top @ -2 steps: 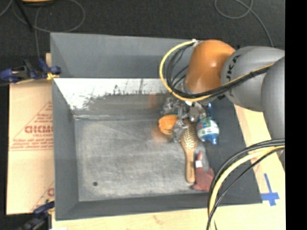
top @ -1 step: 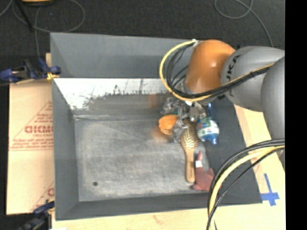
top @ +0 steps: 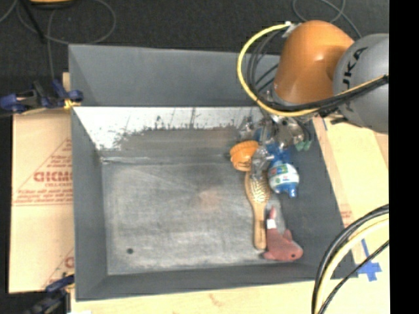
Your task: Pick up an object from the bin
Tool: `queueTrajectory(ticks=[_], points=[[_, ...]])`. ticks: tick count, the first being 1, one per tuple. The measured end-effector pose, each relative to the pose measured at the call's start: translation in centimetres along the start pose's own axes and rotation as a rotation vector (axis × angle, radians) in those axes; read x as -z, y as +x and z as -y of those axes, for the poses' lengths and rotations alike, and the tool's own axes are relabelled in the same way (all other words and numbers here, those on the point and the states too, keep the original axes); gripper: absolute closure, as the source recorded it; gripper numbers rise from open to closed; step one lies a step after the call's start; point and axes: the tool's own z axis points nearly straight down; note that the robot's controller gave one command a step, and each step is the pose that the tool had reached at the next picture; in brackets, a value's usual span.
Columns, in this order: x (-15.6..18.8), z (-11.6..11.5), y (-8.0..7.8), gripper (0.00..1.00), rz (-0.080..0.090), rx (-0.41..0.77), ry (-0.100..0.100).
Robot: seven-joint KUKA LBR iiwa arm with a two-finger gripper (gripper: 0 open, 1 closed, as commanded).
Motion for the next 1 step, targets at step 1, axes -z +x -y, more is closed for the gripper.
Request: queueTrajectory(ticks=[1], points=[[0.00, 0.00, 0.00, 1.00, 0.000, 0.000, 0.000]])
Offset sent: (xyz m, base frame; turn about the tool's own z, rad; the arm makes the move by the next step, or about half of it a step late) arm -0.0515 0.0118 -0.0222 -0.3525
